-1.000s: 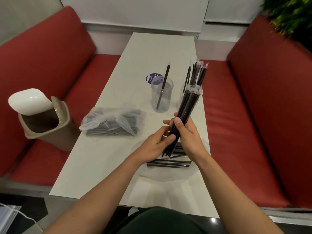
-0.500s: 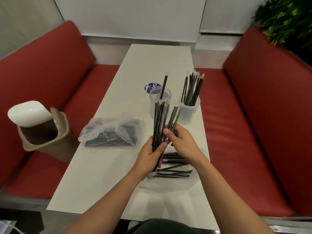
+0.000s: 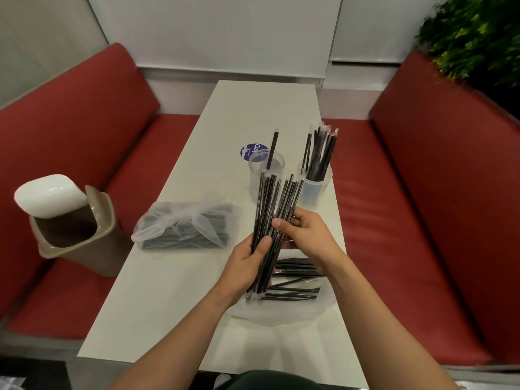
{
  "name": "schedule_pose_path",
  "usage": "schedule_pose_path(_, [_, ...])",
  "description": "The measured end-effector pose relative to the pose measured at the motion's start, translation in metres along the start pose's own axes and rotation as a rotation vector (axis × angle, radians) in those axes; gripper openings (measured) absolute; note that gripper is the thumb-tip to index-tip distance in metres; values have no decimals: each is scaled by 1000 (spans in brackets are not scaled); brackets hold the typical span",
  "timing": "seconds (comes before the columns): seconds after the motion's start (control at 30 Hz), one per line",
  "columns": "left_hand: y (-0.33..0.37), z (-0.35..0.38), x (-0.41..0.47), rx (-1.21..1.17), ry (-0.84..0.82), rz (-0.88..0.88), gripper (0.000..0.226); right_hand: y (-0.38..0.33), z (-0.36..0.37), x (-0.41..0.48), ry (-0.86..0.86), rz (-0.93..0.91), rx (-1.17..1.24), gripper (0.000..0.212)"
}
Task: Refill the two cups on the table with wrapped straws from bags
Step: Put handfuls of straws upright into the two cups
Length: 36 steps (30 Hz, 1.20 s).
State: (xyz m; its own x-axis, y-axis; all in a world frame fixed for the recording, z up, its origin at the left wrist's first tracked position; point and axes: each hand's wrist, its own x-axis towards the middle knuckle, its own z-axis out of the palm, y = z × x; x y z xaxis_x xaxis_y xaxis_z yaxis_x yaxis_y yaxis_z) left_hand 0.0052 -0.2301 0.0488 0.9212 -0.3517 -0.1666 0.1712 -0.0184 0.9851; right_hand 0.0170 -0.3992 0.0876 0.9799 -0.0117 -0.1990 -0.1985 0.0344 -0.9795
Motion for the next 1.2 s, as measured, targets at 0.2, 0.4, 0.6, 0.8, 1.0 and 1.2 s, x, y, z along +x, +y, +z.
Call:
schedule_pose_path(0.2, [-1, -7, 3, 92, -26, 6, 30, 1, 0, -1, -56, 53, 18, 19])
schedule_pose_path(0.4, [-3, -6, 3, 60, 5, -6, 32, 0, 2, 1, 19, 49, -16, 15])
schedule_pose_path(0.6, [-1, 0, 12, 83, 71, 24, 29, 2, -7, 4, 130, 36, -27, 9])
schedule_pose_path(0.8, [10, 7, 25, 162, 57, 93, 24, -5, -16, 10, 139, 12, -14, 12])
schedule_pose_path(1.0, [3, 7, 29, 156, 16, 57, 27, -4, -19, 13, 65, 94, -14, 11])
schedule_pose_path(1.2, [-2, 11, 39, 51, 211, -27, 26, -13, -25, 20, 152, 45, -142, 6])
